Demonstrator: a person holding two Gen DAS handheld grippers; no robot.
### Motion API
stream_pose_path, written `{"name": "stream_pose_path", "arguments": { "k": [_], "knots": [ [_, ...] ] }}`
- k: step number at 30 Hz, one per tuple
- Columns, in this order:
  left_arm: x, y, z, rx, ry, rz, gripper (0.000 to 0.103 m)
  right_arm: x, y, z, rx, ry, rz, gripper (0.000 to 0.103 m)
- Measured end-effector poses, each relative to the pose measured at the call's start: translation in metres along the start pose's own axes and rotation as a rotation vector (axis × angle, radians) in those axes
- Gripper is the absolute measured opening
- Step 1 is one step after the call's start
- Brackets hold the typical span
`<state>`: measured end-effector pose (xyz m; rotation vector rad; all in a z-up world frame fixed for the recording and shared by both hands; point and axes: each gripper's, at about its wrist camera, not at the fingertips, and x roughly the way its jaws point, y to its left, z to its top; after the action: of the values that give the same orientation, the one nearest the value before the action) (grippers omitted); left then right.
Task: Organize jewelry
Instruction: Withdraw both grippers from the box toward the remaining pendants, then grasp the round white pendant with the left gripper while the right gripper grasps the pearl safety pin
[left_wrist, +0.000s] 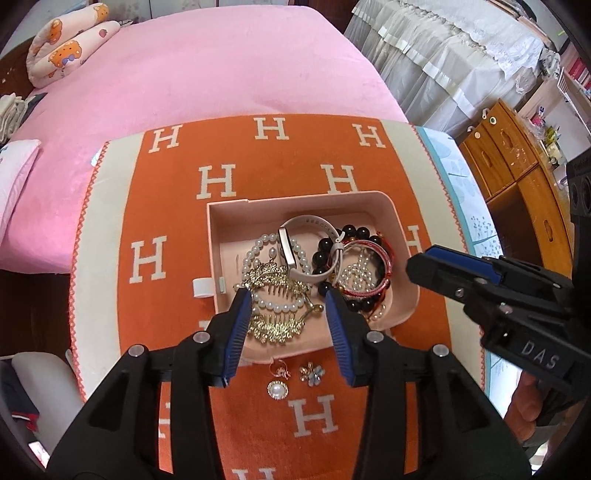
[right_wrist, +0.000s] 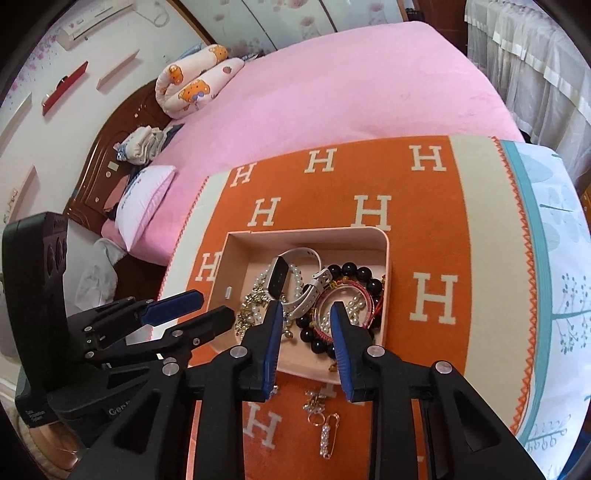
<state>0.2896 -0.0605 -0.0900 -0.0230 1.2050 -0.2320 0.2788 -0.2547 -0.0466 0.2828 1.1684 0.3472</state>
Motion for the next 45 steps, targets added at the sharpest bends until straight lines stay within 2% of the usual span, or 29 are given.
{"name": "stream_pose_path", "arguments": {
  "k": [9,20,28,35,45],
  "knots": [
    [-0.031,0.015,-0.024,-0.046,-0.033,-0.01,0.038,-0.032,0.005,-0.031,-0.008,-0.026,-0.012,0.027],
    [-0.04,0.024,-0.066,-0.066,-0.012,-0.009,0.038,-0.036,0.01,-0.089,-0.044,0.014,-0.065,0.027],
    [-0.028,0.019,-0.093,-0.03,0.015,0.009,0.038,-0.025,0.013,-0.123,-0.059,0.051,-0.103,0.027],
    [-0.008,0.015,-0.11,-0.023,0.056,0.01,0.038,-0.001,0.013,-0.148,-0.102,0.077,-0.175,0.027],
    [0.014,0.021,-0.12,-0.05,0.082,0.027,0.038,0.038,0.017,-0.157,-0.162,0.095,-0.22,0.027]
  ]
}}
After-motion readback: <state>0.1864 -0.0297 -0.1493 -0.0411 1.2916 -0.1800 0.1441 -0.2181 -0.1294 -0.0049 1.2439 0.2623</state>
